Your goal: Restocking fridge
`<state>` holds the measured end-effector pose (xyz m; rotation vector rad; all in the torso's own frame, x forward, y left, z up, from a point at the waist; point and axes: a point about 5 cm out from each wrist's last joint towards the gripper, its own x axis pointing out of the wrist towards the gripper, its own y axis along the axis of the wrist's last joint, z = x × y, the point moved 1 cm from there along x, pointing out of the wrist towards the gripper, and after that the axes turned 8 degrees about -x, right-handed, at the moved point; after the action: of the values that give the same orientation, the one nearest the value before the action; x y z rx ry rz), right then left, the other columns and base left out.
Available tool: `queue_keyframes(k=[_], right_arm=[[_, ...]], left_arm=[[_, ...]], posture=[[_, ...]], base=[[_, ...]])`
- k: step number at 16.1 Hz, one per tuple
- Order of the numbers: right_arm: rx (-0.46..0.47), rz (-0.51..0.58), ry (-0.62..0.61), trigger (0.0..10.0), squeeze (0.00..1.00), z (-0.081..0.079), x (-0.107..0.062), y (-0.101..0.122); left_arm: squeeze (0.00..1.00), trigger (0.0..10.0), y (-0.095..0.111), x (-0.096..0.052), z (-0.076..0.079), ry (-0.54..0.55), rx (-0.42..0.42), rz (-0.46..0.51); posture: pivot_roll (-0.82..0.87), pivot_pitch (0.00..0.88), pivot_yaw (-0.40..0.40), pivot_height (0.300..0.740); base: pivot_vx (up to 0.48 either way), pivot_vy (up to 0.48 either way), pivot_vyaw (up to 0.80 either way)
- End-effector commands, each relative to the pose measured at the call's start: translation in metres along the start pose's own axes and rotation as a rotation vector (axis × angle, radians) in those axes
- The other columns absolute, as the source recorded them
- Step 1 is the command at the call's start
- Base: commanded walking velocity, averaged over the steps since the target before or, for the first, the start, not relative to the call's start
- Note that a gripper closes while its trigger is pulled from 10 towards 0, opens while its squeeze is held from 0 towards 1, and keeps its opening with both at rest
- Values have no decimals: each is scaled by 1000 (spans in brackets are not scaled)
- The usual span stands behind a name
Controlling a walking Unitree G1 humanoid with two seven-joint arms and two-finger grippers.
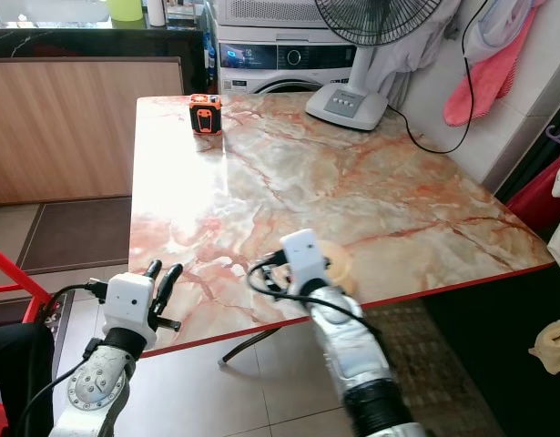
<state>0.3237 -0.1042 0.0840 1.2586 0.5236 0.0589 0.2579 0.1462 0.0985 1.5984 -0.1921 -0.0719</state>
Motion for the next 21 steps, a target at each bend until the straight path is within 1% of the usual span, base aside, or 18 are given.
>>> queue_keyframes(k=[1, 4, 8, 12, 21], right_arm=[[29, -60, -26, 10000, 0, 7, -5, -15], [31, -84, -47, 10000, 0, 14, -10, -23], [36, -93, -53, 10000, 0, 15, -12, -26], [40, -75, -58, 10000, 0, 17, -11, -22], [38, -77, -68, 10000, 0, 20, -13, -23]], left_arm=[[0, 10000, 1, 3, 5, -24, -6, -5], [0, 10000, 0, 4, 7, -38, -10, -14], [0, 10000, -1, 6, 7, -44, -13, -20], [0, 10000, -1, 7, 7, -45, -13, -19], [0, 10000, -2, 8, 9, -51, -16, -23]], posture=[[-50, 0, -111, 740], [-53, 0, -110, 740], [-50, 0, -108, 740], [-50, 0, -108, 740], [-51, 0, -109, 740]], base=[[0, 0, 0], [0, 0, 0], [0, 0, 0], [0, 0, 0], [0, 0, 0]])
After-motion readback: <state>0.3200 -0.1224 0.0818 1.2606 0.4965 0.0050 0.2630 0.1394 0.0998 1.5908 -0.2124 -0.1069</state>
